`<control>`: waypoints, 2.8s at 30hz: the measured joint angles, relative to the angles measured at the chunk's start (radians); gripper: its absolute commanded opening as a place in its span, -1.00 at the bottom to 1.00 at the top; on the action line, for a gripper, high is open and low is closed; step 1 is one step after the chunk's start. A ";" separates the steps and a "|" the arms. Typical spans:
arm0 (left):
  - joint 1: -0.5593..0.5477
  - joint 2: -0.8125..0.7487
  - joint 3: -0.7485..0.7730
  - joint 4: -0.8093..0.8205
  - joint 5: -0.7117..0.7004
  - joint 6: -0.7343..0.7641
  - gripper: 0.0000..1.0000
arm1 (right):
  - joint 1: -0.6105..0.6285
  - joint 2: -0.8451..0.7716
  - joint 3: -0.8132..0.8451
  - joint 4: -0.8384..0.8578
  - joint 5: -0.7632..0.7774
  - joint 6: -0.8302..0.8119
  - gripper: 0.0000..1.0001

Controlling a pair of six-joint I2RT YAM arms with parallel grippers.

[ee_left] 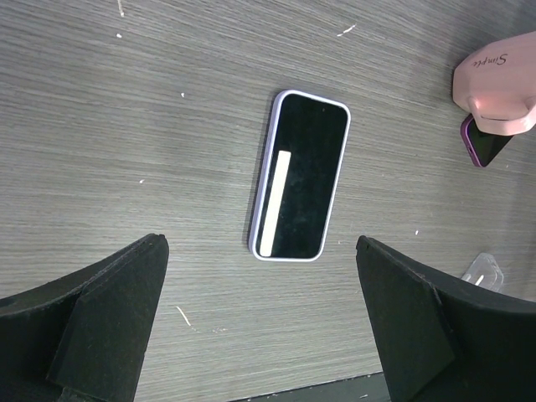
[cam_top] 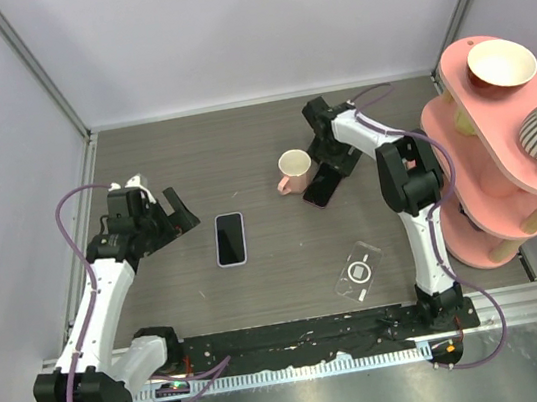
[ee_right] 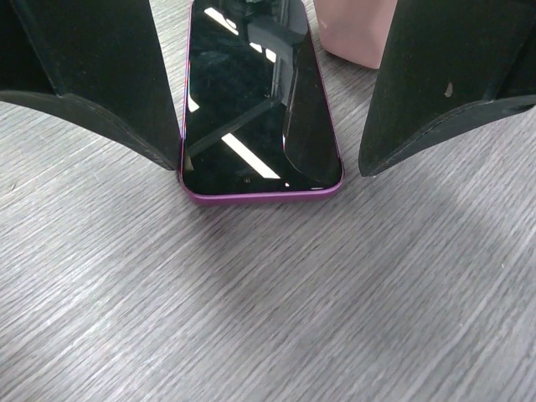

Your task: Put the phone into the phone case

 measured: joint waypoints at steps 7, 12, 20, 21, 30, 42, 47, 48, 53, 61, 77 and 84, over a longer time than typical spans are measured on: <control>0.000 0.000 -0.001 0.001 0.000 0.000 0.97 | 0.016 -0.001 -0.018 0.008 -0.009 0.019 0.79; 0.000 -0.007 -0.001 0.001 0.005 0.003 0.80 | 0.015 -0.039 -0.082 0.053 -0.005 0.028 0.60; -0.169 -0.095 -0.017 0.006 -0.009 -0.038 0.52 | -0.007 -0.112 -0.203 0.121 -0.013 -0.036 0.45; -0.221 -0.105 -0.025 0.014 -0.010 -0.063 0.50 | -0.014 -0.130 -0.231 0.133 -0.013 -0.057 0.45; -0.777 -0.138 -0.200 0.114 -0.291 -0.558 0.43 | -0.082 -0.265 -0.447 0.246 -0.003 -0.225 0.39; -1.124 0.454 0.035 0.298 -0.568 -0.785 0.25 | -0.107 -0.336 -0.557 0.338 -0.021 -0.311 0.36; -1.184 0.632 0.154 0.372 -0.564 -0.737 0.17 | -0.136 -0.348 -0.571 0.348 -0.061 -0.323 0.35; -1.191 0.649 0.165 0.392 -0.552 -0.727 0.15 | -0.141 -0.350 -0.573 0.349 -0.066 -0.323 0.35; -1.202 0.694 0.190 0.438 -0.449 -0.681 -0.02 | -0.160 -0.356 -0.579 0.350 -0.085 -0.333 0.34; -1.202 0.797 0.293 0.336 -0.351 -0.634 -0.05 | -0.162 -0.360 -0.584 0.356 -0.096 -0.345 0.33; -1.193 0.856 0.397 0.099 -0.371 -0.480 -0.26 | -0.167 -0.372 -0.597 0.371 -0.110 -0.355 0.31; -1.043 0.859 0.417 0.074 -0.444 -0.379 -0.20 | -0.168 -0.382 -0.610 0.373 -0.114 -0.362 0.30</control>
